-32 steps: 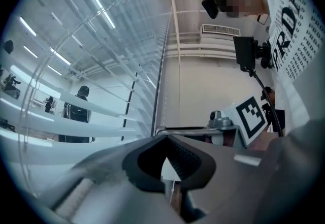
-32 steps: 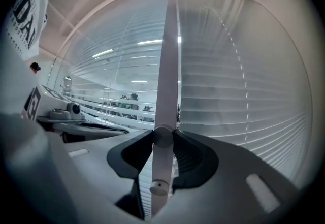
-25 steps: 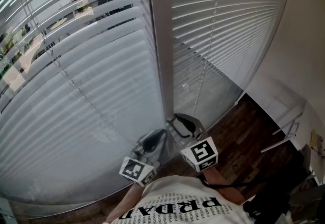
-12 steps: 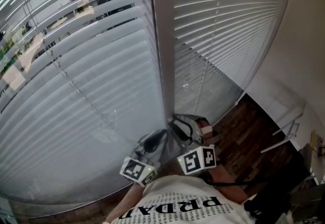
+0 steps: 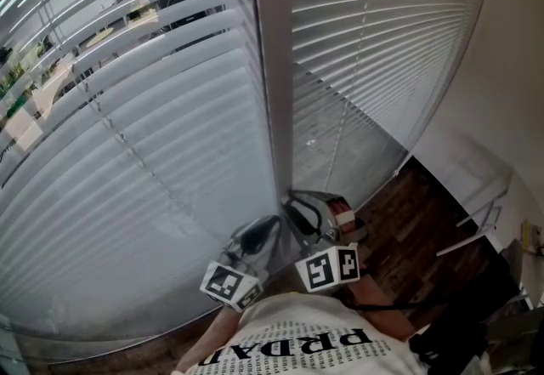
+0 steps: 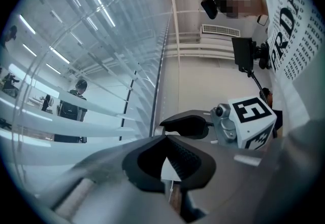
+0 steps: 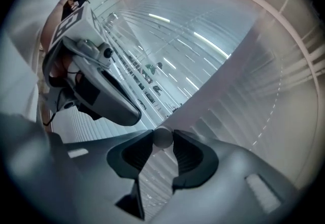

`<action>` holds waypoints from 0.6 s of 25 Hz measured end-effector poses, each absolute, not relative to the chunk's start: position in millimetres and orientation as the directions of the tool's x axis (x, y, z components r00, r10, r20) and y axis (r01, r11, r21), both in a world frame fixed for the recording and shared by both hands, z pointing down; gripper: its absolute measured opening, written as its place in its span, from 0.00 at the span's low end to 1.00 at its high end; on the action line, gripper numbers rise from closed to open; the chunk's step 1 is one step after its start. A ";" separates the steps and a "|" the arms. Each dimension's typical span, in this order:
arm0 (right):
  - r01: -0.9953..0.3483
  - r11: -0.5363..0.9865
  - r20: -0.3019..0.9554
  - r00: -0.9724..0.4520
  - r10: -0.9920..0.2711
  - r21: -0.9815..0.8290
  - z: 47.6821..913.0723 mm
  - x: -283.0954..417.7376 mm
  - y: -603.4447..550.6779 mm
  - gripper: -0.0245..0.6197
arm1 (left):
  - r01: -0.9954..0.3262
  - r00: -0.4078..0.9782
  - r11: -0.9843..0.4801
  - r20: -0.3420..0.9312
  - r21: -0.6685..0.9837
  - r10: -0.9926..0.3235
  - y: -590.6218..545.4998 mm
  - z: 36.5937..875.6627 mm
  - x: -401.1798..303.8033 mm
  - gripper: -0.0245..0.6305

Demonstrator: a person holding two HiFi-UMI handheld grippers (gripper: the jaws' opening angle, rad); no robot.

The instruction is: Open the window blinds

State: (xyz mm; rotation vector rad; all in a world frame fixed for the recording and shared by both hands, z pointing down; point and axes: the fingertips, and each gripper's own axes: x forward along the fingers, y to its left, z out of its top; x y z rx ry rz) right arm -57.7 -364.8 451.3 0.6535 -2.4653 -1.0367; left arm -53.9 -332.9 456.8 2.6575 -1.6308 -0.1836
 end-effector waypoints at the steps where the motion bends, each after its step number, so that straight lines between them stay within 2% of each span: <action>1: -0.278 0.634 0.165 -0.820 -0.548 0.721 450.8 -57.5 -364.8 0.25 | -0.888 0.447 -0.454 -0.091 0.076 -0.890 -332.7 456.7 -53.9 0.03; 15: -0.403 0.807 0.140 -0.854 -0.501 0.432 449.2 -55.3 -369.1 0.25 | -0.894 0.435 -0.442 -0.093 0.079 -0.896 -332.9 455.5 -55.5 0.03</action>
